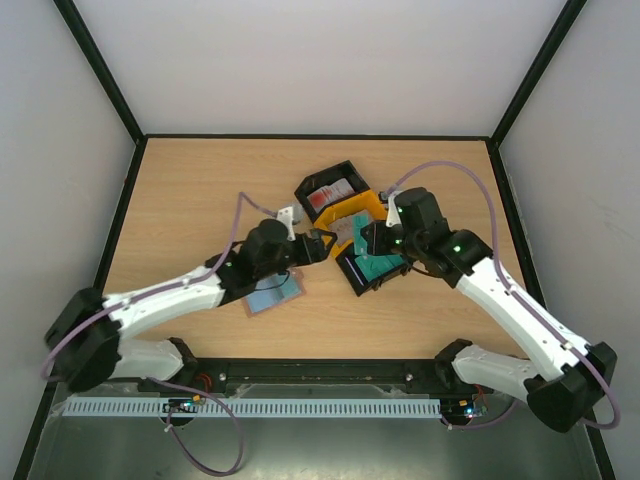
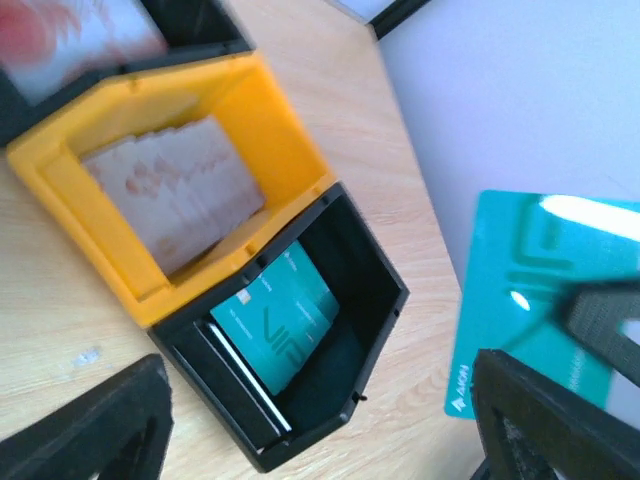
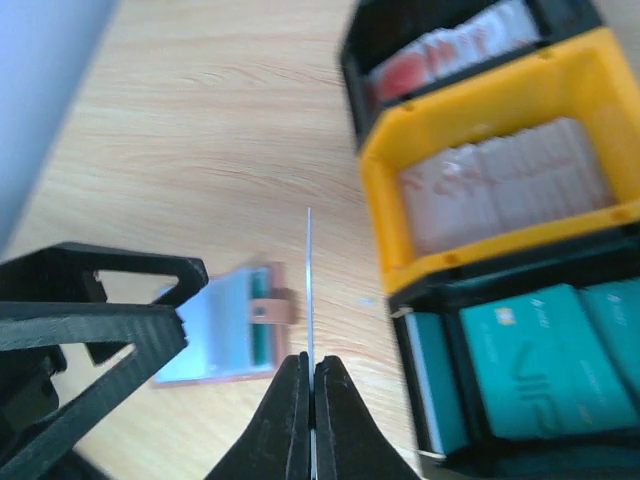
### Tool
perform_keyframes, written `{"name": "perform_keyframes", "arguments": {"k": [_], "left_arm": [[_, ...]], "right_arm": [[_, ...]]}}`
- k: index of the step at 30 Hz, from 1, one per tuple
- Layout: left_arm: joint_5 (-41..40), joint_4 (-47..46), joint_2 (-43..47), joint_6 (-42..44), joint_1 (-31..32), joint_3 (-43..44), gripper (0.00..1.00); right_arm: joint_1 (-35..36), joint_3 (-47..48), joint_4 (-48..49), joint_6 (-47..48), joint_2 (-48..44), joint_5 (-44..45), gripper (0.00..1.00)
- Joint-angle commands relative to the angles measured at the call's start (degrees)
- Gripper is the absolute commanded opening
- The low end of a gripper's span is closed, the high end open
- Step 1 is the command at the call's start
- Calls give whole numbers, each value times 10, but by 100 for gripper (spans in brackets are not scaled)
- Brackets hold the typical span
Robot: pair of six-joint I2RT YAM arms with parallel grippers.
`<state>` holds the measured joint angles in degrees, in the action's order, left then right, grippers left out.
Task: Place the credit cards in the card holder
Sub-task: Pick up the credit card from the storage box.
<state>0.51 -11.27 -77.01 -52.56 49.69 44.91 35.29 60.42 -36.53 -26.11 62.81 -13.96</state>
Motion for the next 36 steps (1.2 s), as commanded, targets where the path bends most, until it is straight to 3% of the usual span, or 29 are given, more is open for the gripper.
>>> {"name": "perform_keyframes", "arguments": {"k": [1,2,8,12,18,22,25,32,36], "left_arm": [[-11,-5,115,22,-6,-44,93],[-11,-2,138,22,-6,-49,99],[-7,45,252,-6,-14,-67,100],[86,13,288,-41,-19,-89,100],[200,-26,276,-90,-22,-83,86],[242,-67,256,-102,-21,-73,66],[244,-55,246,-92,-23,-62,45],[243,-78,246,-91,-30,-65,5],[248,-97,247,-91,-29,-67,2]], "right_arm": [[3,-35,100,-30,-52,-132,2],[3,-46,124,-40,-62,-157,2],[3,-135,319,-143,-114,-279,2],[4,-196,500,-258,-120,-360,2],[5,-235,591,-315,-122,-397,2],[8,-252,642,-350,-114,-423,2],[9,-256,644,-348,-116,-433,2],[10,-264,629,-340,-130,-453,2],[9,-263,607,-334,-130,-441,3]]}}
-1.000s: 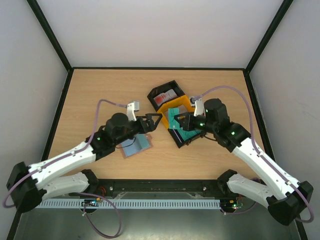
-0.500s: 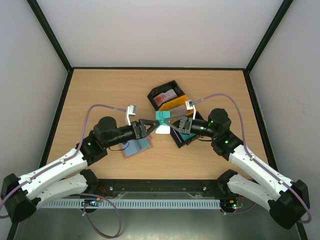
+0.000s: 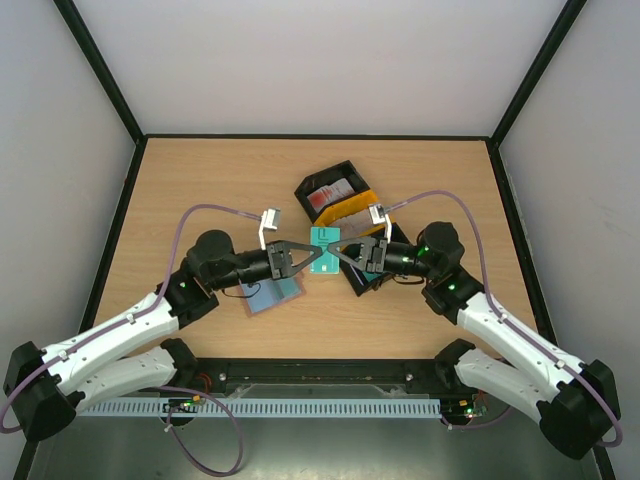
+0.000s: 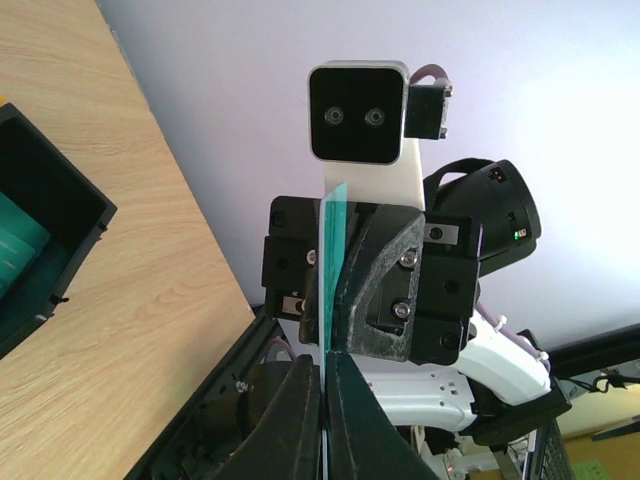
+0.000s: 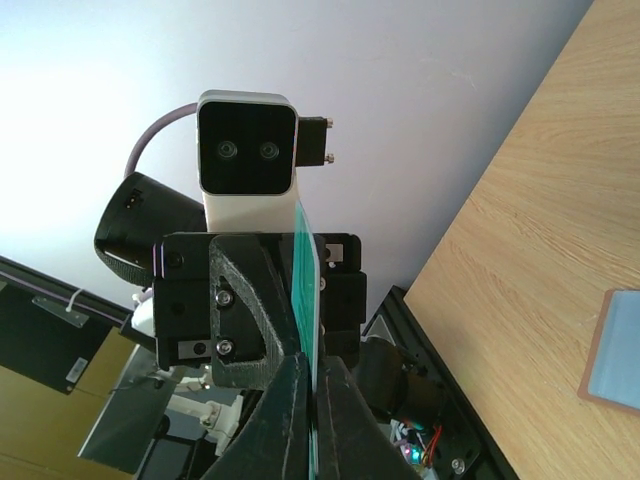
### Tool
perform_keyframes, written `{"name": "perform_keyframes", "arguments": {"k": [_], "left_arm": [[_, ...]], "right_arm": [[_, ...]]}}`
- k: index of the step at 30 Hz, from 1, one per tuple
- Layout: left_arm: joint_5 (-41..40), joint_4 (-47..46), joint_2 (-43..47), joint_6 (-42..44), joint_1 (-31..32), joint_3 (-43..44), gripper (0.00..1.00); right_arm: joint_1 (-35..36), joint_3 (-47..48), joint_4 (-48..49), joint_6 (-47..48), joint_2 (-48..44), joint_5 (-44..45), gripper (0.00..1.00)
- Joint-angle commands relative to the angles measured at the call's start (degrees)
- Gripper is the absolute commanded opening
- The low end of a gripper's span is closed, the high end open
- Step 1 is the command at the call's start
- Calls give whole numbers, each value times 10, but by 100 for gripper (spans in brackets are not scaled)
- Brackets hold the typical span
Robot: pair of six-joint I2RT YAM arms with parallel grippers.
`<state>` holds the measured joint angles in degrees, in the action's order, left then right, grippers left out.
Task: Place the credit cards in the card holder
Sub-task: Pick up the credit card from the storage box.
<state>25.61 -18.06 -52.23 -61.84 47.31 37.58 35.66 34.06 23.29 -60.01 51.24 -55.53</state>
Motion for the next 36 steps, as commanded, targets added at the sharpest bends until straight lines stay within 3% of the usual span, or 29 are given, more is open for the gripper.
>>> {"name": "perform_keyframes", "arguments": {"k": [1,3,7,14,19,21,23,25,27,31,36], "left_arm": [[-6,-29,2,0,-6,5,2],[-13,-30,7,-3,-6,5,2],[-24,-41,10,-13,-6,9,2],[-7,-68,-12,-18,-6,19,3],[-30,-40,-10,-16,-6,14,5],[-47,-9,-6,-8,-7,14,12],[-69,39,-1,-2,-7,13,31],[-87,83,4,2,-12,13,58],[-96,127,8,6,-23,13,72],[-142,227,28,19,-50,15,84],[-232,390,52,29,-96,8,89]], "right_arm": [[6,0,3,6,-15,-18,8],[6,-7,3,5,-19,-4,15],[7,-39,59,-27,-42,17,17],[10,-59,114,-64,-50,25,3],[10,-54,108,-56,-60,43,2],[10,-47,78,-31,-60,58,2],[10,-43,41,-8,-55,73,2],[10,-33,6,14,-38,85,2],[10,-18,-34,39,-13,88,2],[10,7,-101,92,48,105,2],[24,37,-136,129,152,112,2]]}}
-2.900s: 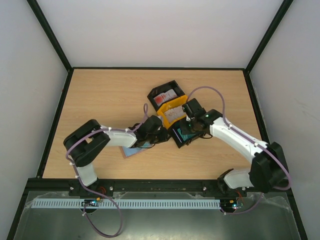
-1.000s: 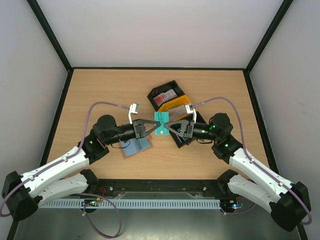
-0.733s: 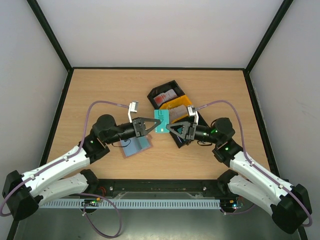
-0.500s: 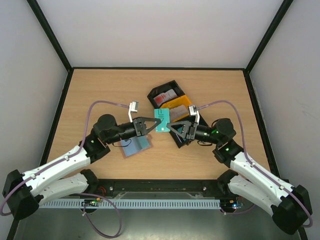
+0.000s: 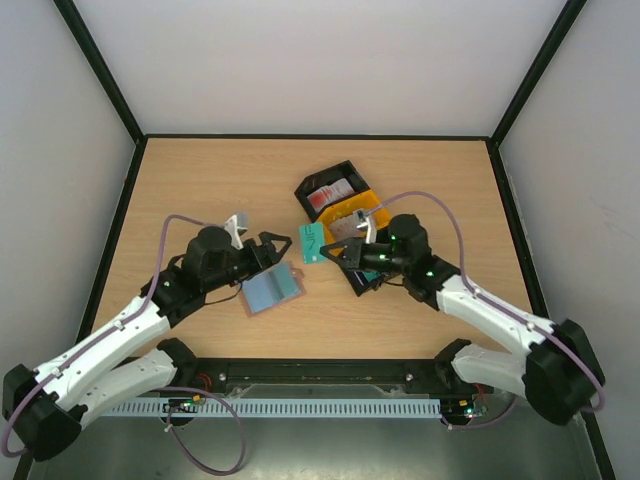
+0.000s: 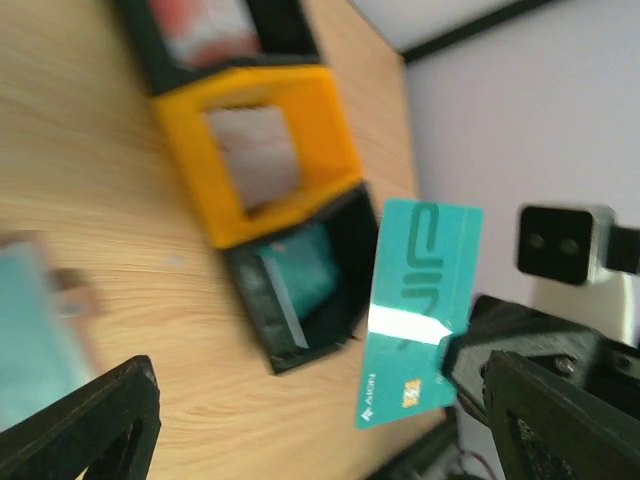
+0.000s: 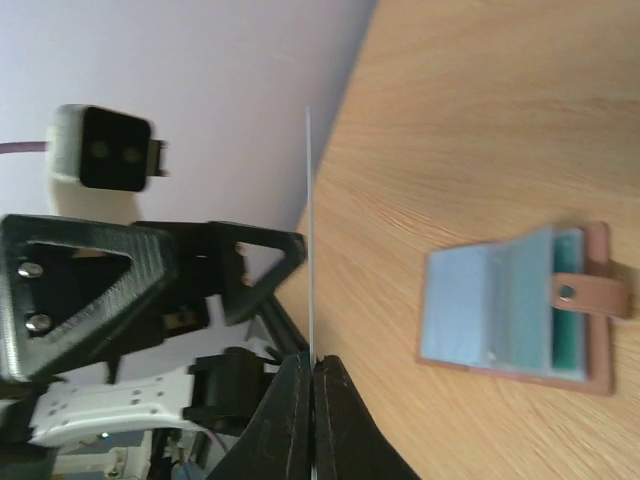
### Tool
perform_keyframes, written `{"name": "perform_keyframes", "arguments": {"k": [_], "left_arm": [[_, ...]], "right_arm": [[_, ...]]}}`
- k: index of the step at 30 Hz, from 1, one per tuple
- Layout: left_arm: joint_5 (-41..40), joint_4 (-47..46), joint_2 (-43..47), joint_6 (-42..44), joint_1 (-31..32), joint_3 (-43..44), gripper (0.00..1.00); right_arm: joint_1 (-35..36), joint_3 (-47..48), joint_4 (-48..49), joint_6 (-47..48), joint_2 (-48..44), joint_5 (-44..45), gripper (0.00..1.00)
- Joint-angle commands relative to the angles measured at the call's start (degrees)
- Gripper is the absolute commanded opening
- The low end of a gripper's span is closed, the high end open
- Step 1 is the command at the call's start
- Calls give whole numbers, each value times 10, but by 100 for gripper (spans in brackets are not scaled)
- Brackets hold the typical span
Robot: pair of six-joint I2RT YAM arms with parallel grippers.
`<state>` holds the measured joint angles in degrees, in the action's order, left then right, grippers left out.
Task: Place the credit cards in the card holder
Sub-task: Pick up the credit card from the storage box, then insert the credit card into the card holder.
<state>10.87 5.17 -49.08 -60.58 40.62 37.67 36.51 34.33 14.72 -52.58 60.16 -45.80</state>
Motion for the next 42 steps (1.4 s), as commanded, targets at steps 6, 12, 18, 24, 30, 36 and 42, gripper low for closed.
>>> {"name": "perform_keyframes", "arguments": {"k": [6,12,18,24,30,36,42], "left_arm": [[-130,253,34,33,-80,-22,89],[-108,253,31,35,-114,-67,80],[-106,235,16,34,-131,-109,60],[-76,195,-9,39,-141,-139,54],[-86,193,-35,38,-146,-147,53],[-85,187,-55,34,-148,-161,49],[-87,176,-61,32,-148,-170,44]], "right_arm": [[96,112,-60,92,226,23,2],[126,159,-41,103,357,11,2],[123,175,-60,154,414,43,2],[123,160,-20,140,443,53,2],[118,158,-10,129,449,80,2],[117,158,-15,108,458,85,2],[119,143,8,82,469,44,2]]}}
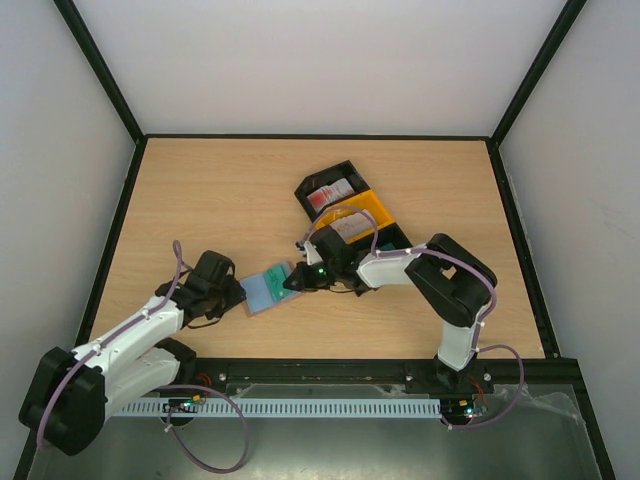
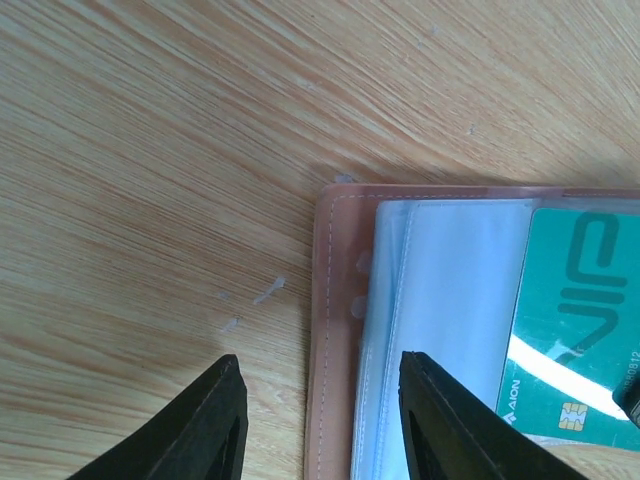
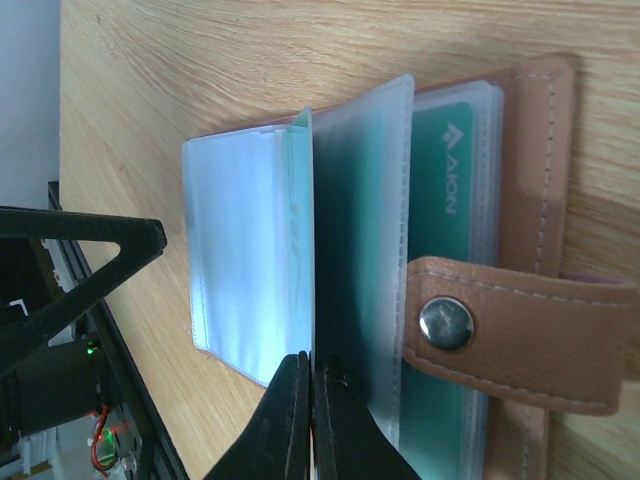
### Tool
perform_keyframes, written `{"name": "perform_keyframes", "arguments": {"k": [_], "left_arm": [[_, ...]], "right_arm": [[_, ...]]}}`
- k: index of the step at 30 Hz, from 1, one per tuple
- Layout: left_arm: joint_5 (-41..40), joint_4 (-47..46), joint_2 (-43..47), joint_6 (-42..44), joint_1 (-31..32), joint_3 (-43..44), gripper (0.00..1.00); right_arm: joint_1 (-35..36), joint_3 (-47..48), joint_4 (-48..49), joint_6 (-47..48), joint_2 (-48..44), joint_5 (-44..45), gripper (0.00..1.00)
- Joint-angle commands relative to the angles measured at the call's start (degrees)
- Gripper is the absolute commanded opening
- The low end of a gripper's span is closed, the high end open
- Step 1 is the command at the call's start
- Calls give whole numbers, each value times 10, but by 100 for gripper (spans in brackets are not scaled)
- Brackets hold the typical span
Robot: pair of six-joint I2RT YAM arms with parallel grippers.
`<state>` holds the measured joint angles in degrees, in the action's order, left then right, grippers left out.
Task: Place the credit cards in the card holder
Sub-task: Insert the credit card into the card holder.
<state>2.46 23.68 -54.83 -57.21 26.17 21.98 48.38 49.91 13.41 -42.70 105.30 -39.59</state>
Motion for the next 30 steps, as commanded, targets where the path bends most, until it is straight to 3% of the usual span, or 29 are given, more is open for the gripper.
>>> {"name": "perform_keyframes", "arguments": {"k": [1,7,19,30], "left_arm": [[-2,-14,-5,-3,-3,-17,44],[13,-37,-23,-2,-3,-28,42],[32,-64,-38,13,-3,-39,31],[45,-76,-38,16,-3,-45,34]], "right_arm": [[4,-14,22,-17,19,-22,2],[13,-16,36,-29,33,-24,2],[37,-11,83,-90,48,-21,2],[53,-16,121,-132,73,-7,2]]}}
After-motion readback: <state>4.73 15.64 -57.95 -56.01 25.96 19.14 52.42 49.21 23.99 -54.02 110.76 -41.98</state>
